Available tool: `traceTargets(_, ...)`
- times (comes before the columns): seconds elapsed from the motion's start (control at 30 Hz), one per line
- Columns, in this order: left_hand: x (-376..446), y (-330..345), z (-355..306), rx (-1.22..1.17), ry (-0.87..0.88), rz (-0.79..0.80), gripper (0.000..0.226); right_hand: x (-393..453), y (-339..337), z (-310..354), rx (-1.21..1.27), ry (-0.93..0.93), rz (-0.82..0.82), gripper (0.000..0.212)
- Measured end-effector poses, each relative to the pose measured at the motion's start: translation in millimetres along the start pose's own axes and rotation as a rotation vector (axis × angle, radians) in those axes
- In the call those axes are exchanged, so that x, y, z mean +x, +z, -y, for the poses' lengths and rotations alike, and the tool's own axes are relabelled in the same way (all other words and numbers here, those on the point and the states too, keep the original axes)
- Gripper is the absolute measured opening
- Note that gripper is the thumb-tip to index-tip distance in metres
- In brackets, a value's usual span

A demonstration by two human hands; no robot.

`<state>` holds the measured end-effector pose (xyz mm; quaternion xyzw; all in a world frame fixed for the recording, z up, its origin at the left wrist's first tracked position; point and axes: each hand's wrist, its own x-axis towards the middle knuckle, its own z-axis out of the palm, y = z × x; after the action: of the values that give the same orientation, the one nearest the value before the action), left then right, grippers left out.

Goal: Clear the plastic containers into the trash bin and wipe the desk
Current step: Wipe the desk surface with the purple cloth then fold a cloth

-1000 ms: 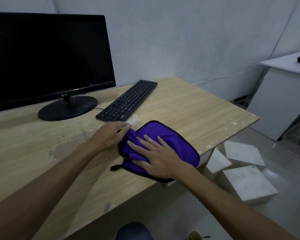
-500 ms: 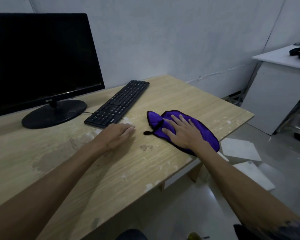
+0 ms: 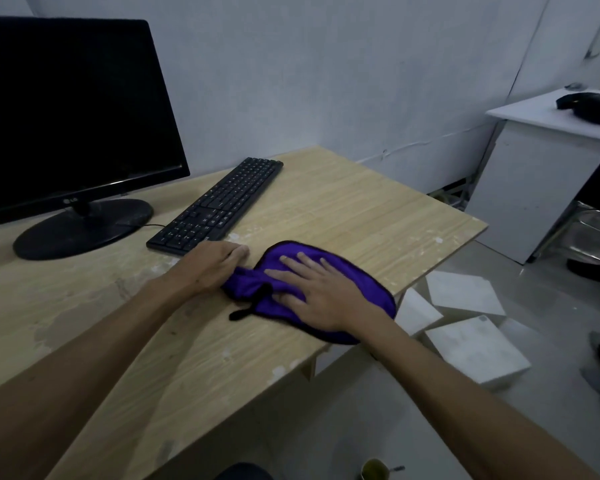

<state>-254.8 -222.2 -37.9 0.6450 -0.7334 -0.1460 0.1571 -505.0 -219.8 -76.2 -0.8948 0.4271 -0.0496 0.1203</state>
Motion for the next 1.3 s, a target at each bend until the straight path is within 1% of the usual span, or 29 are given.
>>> traceTargets(0.13, 1.0, 0.7, -0.7, -0.010, 0.010, -0.033, 0.050, 8.7, -19.0, -61.8, 0.016, 0.181, -0.031, 0.054)
traceTargets(0.23, 2.5, -1.9, -2.5, 0.017, -0.002, -0.024, 0.049, 7.3, -30.9, -99.7, 0.020, 0.313, -0.034, 0.055)
traceTargets(0.3, 1.9, -3.7, -2.4, 0.026, -0.002, -0.013, 0.047, 6.9, -30.7, -103.5, 0.004, 0.353, -0.025, 0.057)
traceTargets(0.37, 0.5, -2.6, -1.6, 0.027, -0.003, -0.003, 0.051, 5.1, -27.3, -89.8, -0.009, 0.385, -0.027, 0.063)
traceTargets(0.4, -0.7, -1.5, -1.5, 0.025, 0.003, 0.000, 0.053, 3.3, -24.1, -76.8, -0.014, 0.389, -0.027, 0.069)
traceTargets(0.43, -2.2, -0.3, -1.0, 0.017, 0.007, 0.000, 0.049, 0.0, -19.5, -59.9, -0.020, 0.382, -0.030, 0.076)
traceTargets(0.5, -5.4, 0.7, -1.1, -0.002, 0.008, -0.020, 0.041, -8.2, -7.0, -20.5, -0.036, 0.321, -0.039, 0.089)
traceTargets(0.53, -6.1, 1.5, -1.6, -0.007, 0.017, -0.035, 0.039, -13.1, -0.7, -2.3, -0.047, 0.275, -0.041, 0.090)
traceTargets(0.6, -7.0, 1.6, -2.1, -0.015, 0.027, -0.040, 0.038, -17.9, 9.4, 20.4, -0.064, 0.174, -0.049, 0.083)
traceTargets(0.67, -6.0, 1.2, -2.9, -0.006, 0.022, -0.036, 0.038, -17.7, 10.4, 20.4, -0.070, 0.096, -0.053, 0.071)
traceTargets(0.77, 0.9, -0.5, -5.4, 0.053, 0.007, -0.020, 0.039, -13.2, 3.8, -5.2, -0.069, 0.031, -0.033, 0.061)
traceTargets(0.83, 5.6, -2.0, -6.4, 0.104, 0.023, -0.016, 0.039, -7.0, -1.3, -27.9, -0.053, 0.041, -0.031, 0.058)
traceTargets(0.93, 12.1, -1.8, -4.7, 0.139, 0.038, -0.003, 0.038, 3.2, -12.6, -62.1, -0.042, 0.119, -0.033, 0.055)
traceTargets(1.07, 18.1, 0.8, -2.9, 0.047, 0.031, -0.077, 0.033, 7.9, -32.0, -104.2, -0.035, 0.225, -0.018, 0.054)
traceTargets(1.2, 29.6, 5.6, -4.2, 0.032, 0.071, -0.085, 0.030, 13.6, -45.2, -144.1, -0.030, 0.338, -0.027, 0.056)
traceTargets(1.3, 40.5, 7.3, -3.6, 0.005, 0.018, -0.091, 0.035, 25.2, -50.3, -172.3, -0.039, 0.441, -0.067, 0.060)
